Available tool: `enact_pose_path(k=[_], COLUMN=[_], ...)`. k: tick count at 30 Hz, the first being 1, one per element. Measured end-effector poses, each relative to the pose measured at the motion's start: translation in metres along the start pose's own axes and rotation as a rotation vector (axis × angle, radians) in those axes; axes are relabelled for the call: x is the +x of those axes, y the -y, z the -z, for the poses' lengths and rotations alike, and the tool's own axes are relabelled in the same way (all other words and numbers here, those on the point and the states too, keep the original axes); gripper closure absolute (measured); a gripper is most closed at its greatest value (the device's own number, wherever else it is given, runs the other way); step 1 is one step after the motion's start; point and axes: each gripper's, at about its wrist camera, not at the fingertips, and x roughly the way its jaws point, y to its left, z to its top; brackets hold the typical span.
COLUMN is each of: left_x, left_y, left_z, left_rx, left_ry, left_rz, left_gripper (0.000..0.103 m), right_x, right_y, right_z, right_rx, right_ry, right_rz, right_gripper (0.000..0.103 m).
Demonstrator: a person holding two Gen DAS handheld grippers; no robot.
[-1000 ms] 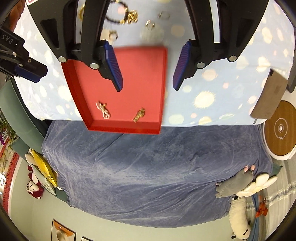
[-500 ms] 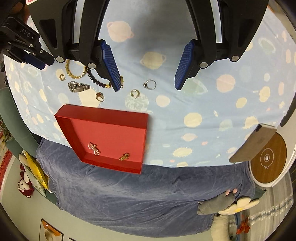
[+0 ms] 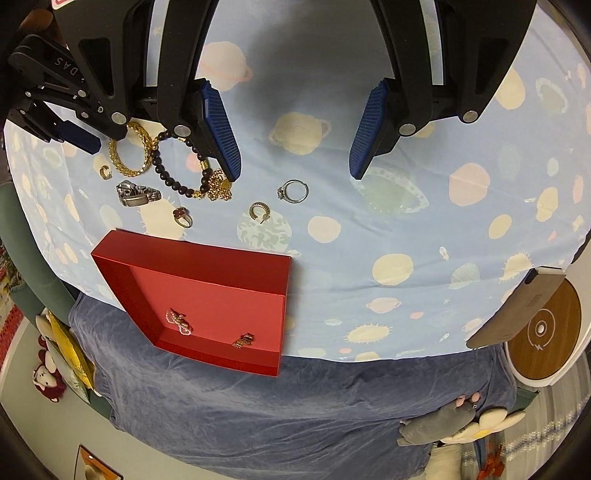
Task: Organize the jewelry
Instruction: 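Grasp the gold chain bangle with the right gripper while the left grasps the beaded bracelet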
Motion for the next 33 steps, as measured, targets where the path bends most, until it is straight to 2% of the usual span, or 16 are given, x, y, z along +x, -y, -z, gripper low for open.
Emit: enact_pose_path(k=[10,14,18,23,25,33], left_x=[0.003,0.006,0.006,0.008,0.009,0.01], left_y=[-0.005,-0.011,-0.017,-0.02,-0.019,-0.015], left_z=[-0.001,0.001,0.001,0.002,0.003,0.005], left_rx=[-0.012,-0.016,-0.029,-0.033,-0.026,-0.012], left_ry=[-0.004,-0.012,-0.013,-0.022,-0.024,-0.029], left_rz=[-0.004,-0.011,-0.013,-0.014,-0.018,-0.011], left_gripper=[0.038,0.038,0.038,0.038,0.038,0.038], right_x=[0.013,0.015,0.016,0.021,0.021,0.014], right_y=[-0.01,-0.012,-0.014,-0.018,-0.02,-0.018], right_z=[-0.002,-0.004,-0.006,-0.007,-0.007,-0.005], right_rx=[-0.038,-0.049,-0.052,-0.076,-0.088,-0.094], right_ry=[0.001,0.001,0.003,0.009,0.015,0.03], right_rz=[0.018,0.017,0.02,0.042,0.057,0.068], right_gripper=[0.052,0.05,0.043,0.042,0.047,0.048])
